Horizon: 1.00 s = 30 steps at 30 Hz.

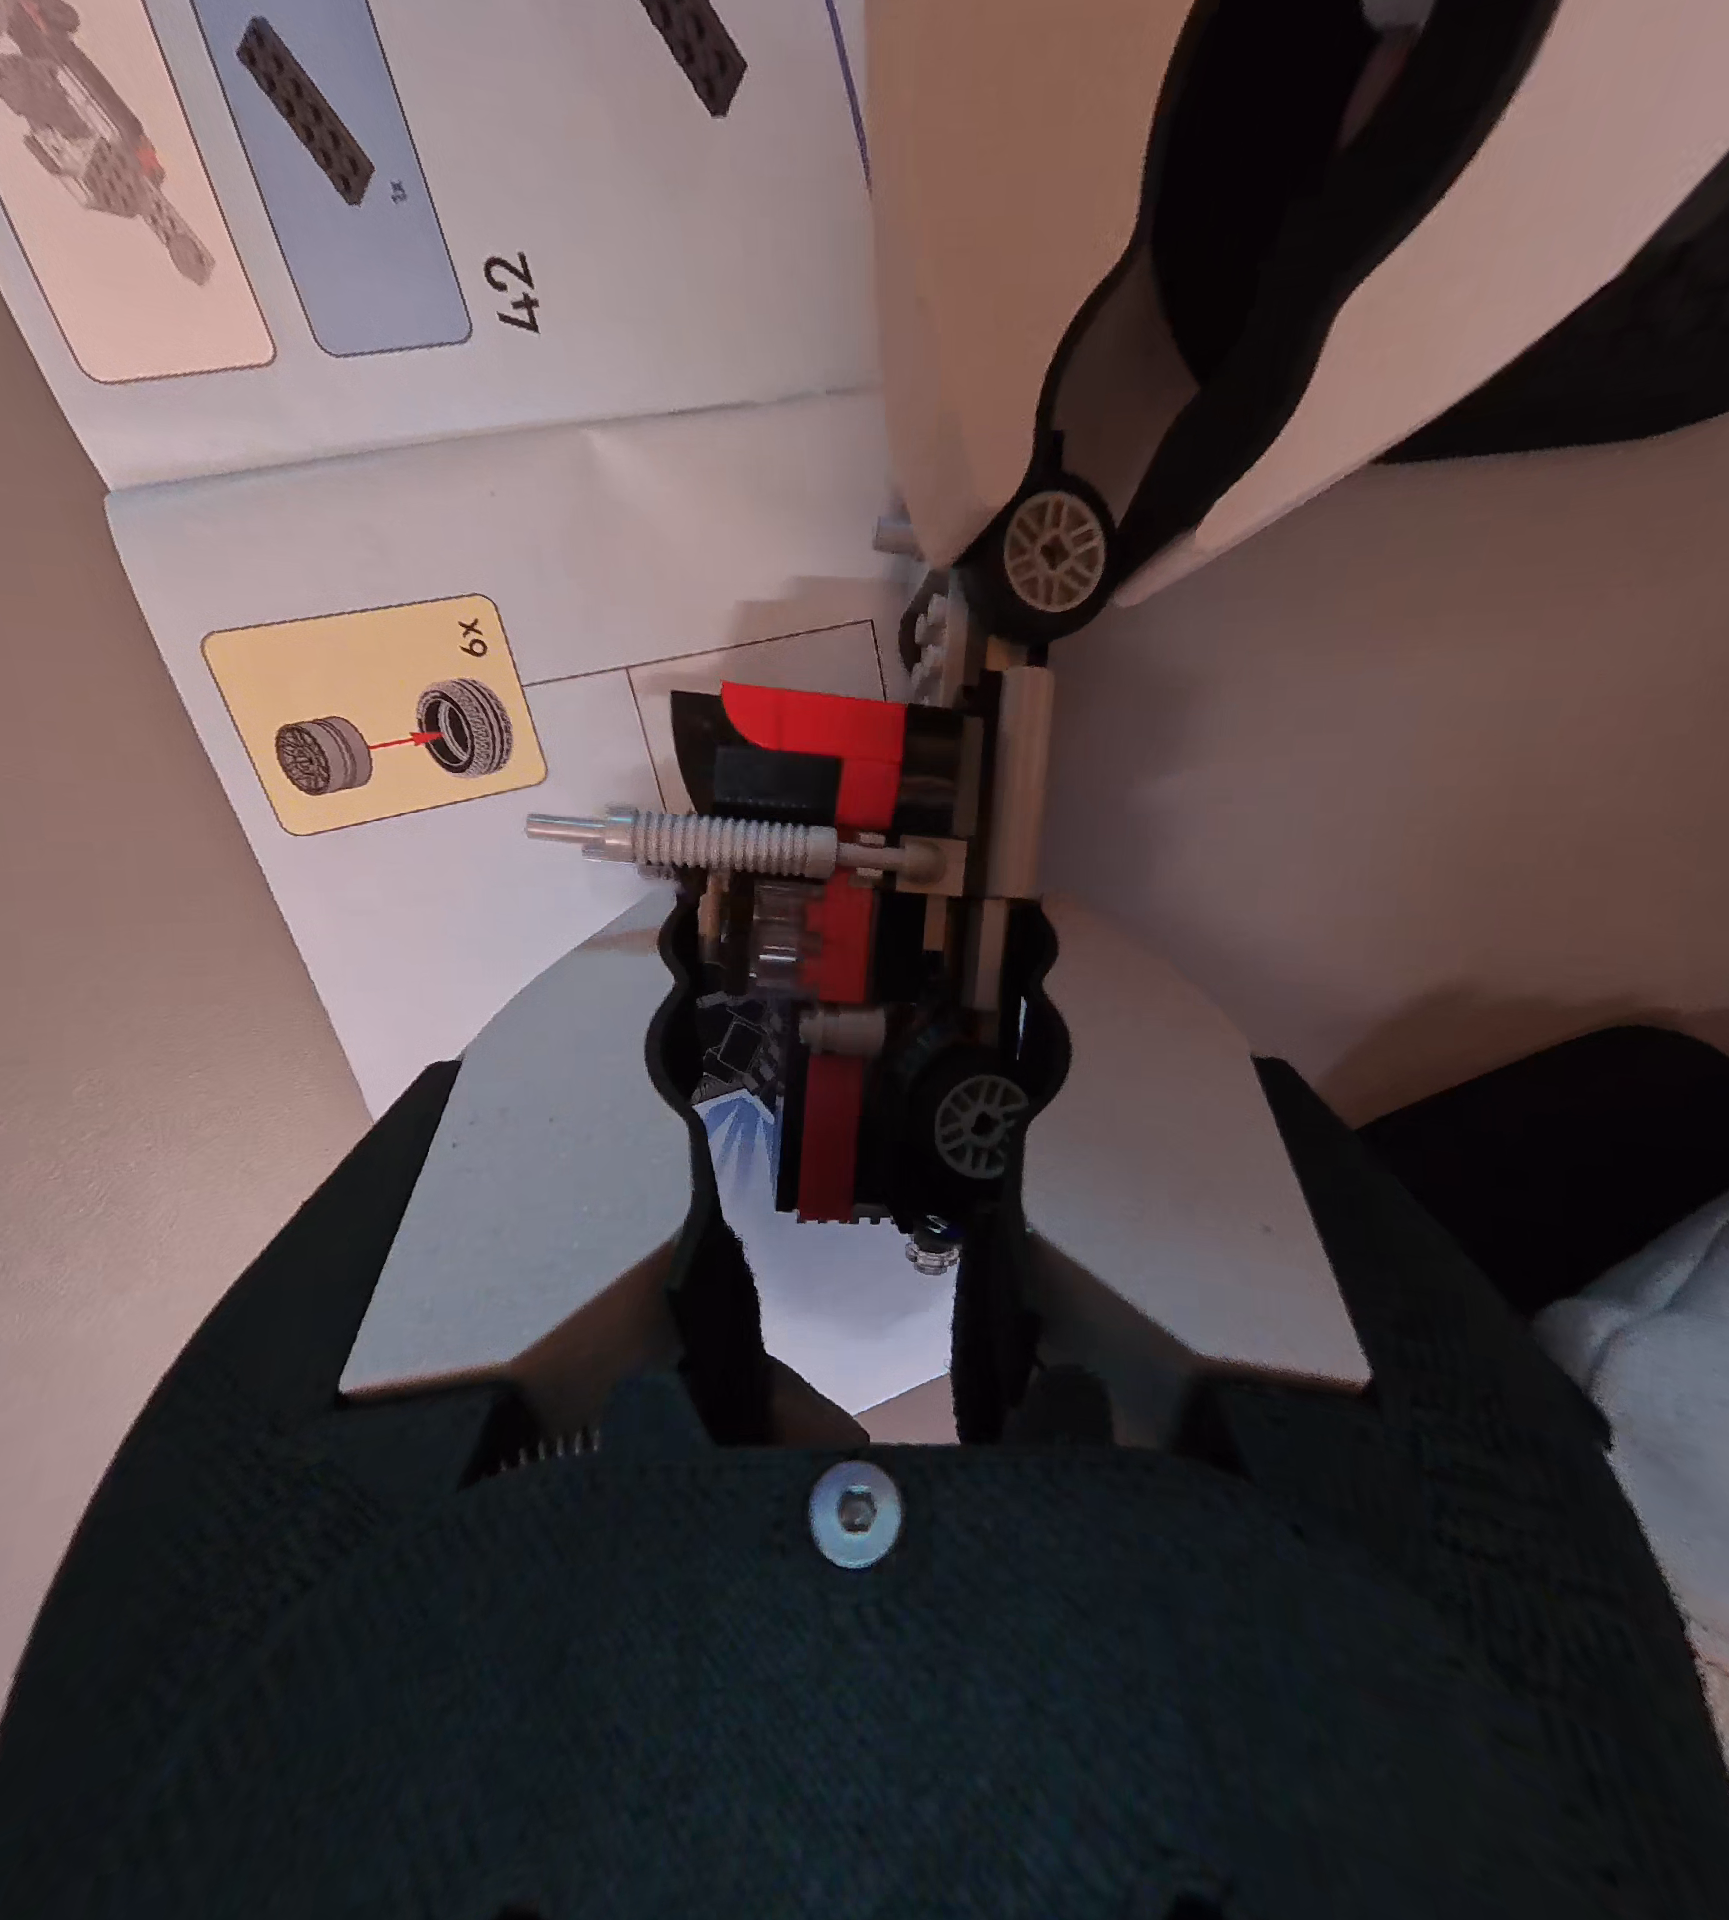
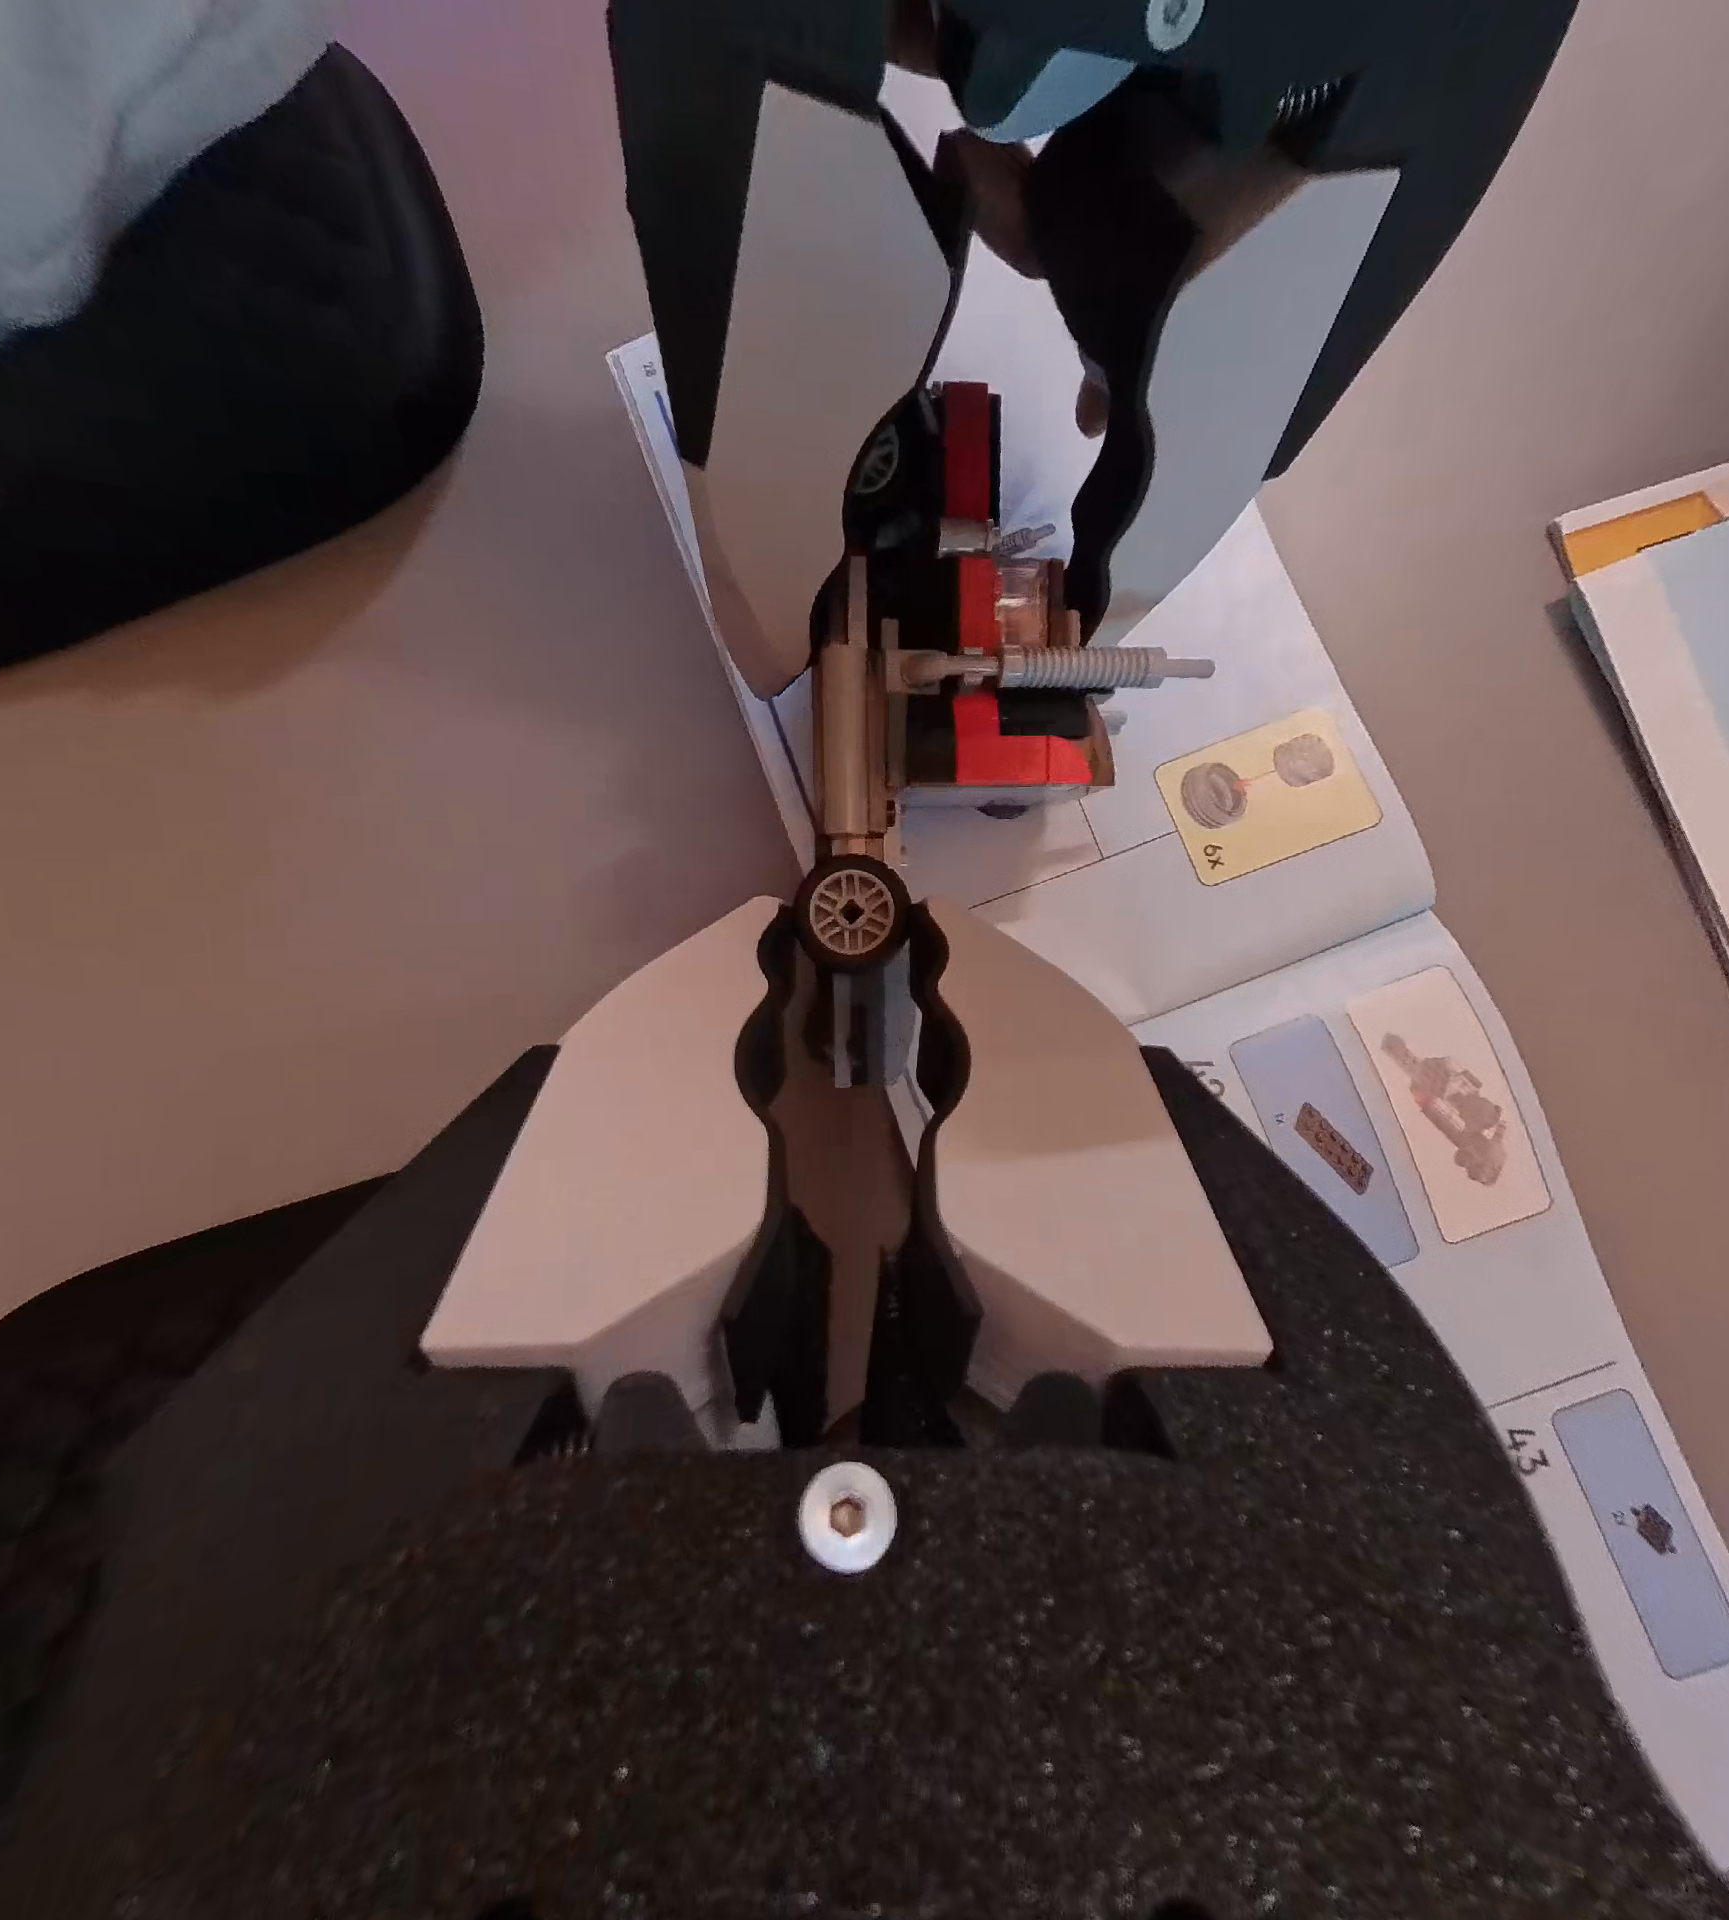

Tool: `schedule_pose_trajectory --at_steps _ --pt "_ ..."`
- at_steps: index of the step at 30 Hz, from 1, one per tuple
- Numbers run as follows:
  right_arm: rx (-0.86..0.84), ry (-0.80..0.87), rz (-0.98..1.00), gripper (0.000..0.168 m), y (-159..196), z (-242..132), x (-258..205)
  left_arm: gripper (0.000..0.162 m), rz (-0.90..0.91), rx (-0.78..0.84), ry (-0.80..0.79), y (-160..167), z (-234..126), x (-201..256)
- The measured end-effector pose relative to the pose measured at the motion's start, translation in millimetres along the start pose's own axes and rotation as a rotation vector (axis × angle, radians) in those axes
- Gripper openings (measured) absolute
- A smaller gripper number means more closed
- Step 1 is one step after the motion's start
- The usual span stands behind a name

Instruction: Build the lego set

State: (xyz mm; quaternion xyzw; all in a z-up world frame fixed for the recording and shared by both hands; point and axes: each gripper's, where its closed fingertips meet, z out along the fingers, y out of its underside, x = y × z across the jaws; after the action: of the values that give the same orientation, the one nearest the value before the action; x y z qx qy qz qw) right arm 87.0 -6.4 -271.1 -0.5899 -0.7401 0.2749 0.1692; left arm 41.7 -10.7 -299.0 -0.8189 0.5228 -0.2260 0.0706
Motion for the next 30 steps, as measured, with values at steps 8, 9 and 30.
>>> schedule_pose_trajectory --at_steps 8,9,30 --pt "-0.042 0.107 -0.082 0.021 0.6 3.1 -2.5 0.06 0.038 -0.027 -0.026 2.6 3.6 -0.7" --pt "-0.055 0.115 -0.087 0.021 0.7 3.9 -2.5 0.059 0.041 -0.025 -0.029 2.6 3.6 -0.8" --pt "0.336 0.189 -0.092 0.021 -1.9 5.8 -4.5 0.06 -0.021 0.234 -0.003 9.0 -19.4 4.8"
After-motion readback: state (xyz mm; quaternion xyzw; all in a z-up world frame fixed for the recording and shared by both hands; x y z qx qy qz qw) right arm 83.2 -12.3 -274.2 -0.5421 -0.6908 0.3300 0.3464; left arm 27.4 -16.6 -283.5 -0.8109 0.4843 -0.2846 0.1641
